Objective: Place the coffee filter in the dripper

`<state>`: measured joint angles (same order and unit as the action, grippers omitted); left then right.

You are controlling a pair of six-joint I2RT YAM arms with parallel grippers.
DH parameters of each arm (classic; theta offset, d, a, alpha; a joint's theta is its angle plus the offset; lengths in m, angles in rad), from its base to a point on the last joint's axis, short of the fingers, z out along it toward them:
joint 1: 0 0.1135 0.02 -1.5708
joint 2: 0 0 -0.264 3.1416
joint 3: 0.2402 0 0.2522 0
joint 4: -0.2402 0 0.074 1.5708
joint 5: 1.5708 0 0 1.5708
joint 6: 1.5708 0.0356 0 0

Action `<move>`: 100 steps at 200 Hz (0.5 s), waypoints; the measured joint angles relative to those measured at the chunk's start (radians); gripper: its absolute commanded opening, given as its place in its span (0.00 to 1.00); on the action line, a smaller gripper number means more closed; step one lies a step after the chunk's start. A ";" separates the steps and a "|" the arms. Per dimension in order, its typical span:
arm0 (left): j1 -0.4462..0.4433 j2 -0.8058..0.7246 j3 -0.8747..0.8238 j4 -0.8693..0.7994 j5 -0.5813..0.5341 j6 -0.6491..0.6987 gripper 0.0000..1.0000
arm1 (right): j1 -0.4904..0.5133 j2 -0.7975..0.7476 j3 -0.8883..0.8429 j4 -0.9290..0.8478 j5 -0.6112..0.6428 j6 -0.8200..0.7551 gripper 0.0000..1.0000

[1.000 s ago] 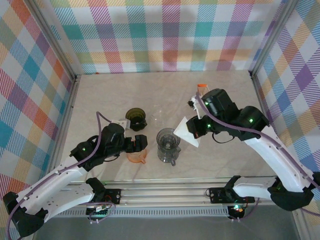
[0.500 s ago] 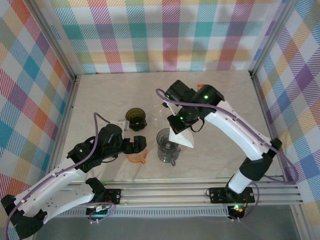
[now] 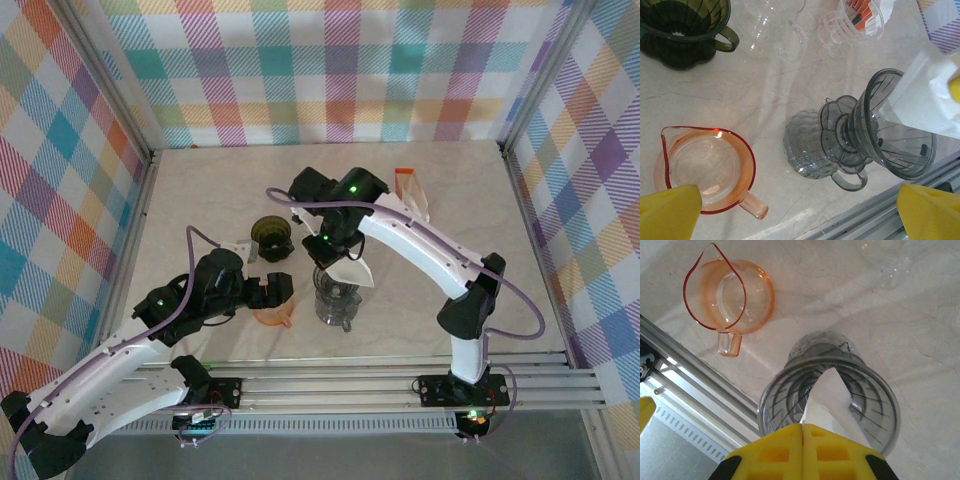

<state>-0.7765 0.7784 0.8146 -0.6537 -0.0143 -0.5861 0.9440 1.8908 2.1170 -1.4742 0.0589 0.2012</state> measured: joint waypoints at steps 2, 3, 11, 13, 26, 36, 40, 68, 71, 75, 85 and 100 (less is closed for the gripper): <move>0.000 0.000 0.000 0.000 0.000 0.000 1.00 | 0.000 0.002 0.000 0.003 0.000 0.000 0.00; 0.000 0.000 0.000 0.000 0.000 0.000 1.00 | 0.000 0.002 0.000 0.004 0.000 0.000 0.00; 0.000 0.000 0.000 0.000 0.001 0.000 1.00 | 0.000 0.006 -0.001 0.015 -0.002 0.000 0.00; 0.000 0.000 0.000 0.000 0.001 0.000 1.00 | 0.000 0.006 -0.001 0.016 -0.003 0.000 0.00; 0.000 0.000 0.000 0.000 0.005 0.000 1.00 | 0.000 0.007 -0.001 0.029 -0.007 0.000 0.00; 0.000 0.000 0.000 0.000 0.006 0.000 1.00 | 0.000 0.007 -0.001 0.035 -0.008 0.000 0.00; 0.000 0.000 0.000 0.000 0.006 0.000 1.00 | 0.000 0.007 -0.001 0.038 -0.010 0.000 0.01; 0.000 0.000 0.000 0.000 0.006 0.000 1.00 | 0.000 0.006 -0.023 0.066 -0.015 0.001 0.02; 0.000 0.000 0.000 0.000 0.006 0.000 1.00 | 0.000 0.006 -0.029 0.072 -0.016 0.002 0.02; 0.000 0.000 0.000 0.000 0.006 0.000 1.00 | 0.000 0.006 -0.038 0.077 -0.015 0.002 0.02; 0.000 0.000 0.000 0.000 0.006 0.000 1.00 | 0.000 0.006 -0.068 0.095 -0.015 0.005 0.02; 0.000 -0.003 -0.003 0.001 0.006 -0.001 1.00 | 0.000 0.004 -0.124 0.126 -0.015 0.013 0.05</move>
<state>-0.7765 0.7757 0.8112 -0.6529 -0.0078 -0.5869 0.9440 1.8950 1.9934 -1.3483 0.0437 0.2138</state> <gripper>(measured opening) 0.999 0.061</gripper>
